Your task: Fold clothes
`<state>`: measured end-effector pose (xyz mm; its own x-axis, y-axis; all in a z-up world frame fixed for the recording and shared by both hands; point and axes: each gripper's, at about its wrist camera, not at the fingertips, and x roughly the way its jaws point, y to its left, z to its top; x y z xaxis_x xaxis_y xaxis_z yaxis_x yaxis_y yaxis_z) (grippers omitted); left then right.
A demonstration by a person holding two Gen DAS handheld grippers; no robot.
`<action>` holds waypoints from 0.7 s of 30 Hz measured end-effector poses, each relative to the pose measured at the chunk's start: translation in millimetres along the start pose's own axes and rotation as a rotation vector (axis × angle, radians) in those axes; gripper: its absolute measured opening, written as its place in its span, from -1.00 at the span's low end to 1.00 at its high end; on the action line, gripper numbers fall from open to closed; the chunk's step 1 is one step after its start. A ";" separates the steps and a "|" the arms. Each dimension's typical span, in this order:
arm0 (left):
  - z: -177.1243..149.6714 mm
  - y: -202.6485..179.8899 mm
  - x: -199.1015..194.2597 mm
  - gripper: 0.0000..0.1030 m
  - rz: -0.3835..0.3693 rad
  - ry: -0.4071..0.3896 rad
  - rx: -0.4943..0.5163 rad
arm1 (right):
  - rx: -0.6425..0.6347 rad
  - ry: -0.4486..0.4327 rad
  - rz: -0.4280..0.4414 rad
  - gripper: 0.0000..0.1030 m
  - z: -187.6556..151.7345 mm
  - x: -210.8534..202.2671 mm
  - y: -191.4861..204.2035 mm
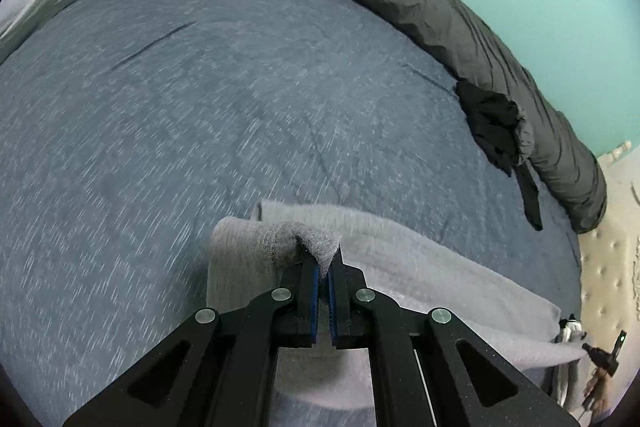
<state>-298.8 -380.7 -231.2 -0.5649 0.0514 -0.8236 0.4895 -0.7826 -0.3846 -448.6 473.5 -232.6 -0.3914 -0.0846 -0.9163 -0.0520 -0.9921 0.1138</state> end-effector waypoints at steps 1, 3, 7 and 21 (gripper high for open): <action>5.1 -2.8 7.4 -0.93 0.008 0.004 0.006 | 0.000 0.008 -0.007 -0.92 8.9 7.6 2.1; 13.9 -8.3 21.8 -0.93 0.022 0.010 0.017 | 0.005 0.021 -0.022 -0.92 24.7 22.6 6.0; 24.8 -16.5 49.6 -0.93 0.041 0.023 0.028 | 0.027 0.041 -0.053 -0.92 52.0 52.2 12.9; 22.4 -22.0 107.6 -0.50 0.065 -0.004 0.039 | -0.046 -0.013 -0.026 -0.54 80.9 127.4 29.4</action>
<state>-385.3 -371.8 -302.0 -0.5354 -0.0027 -0.8446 0.4990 -0.8078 -0.3138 -574.4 441.0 -315.0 -0.4022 -0.0579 -0.9137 -0.0197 -0.9972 0.0719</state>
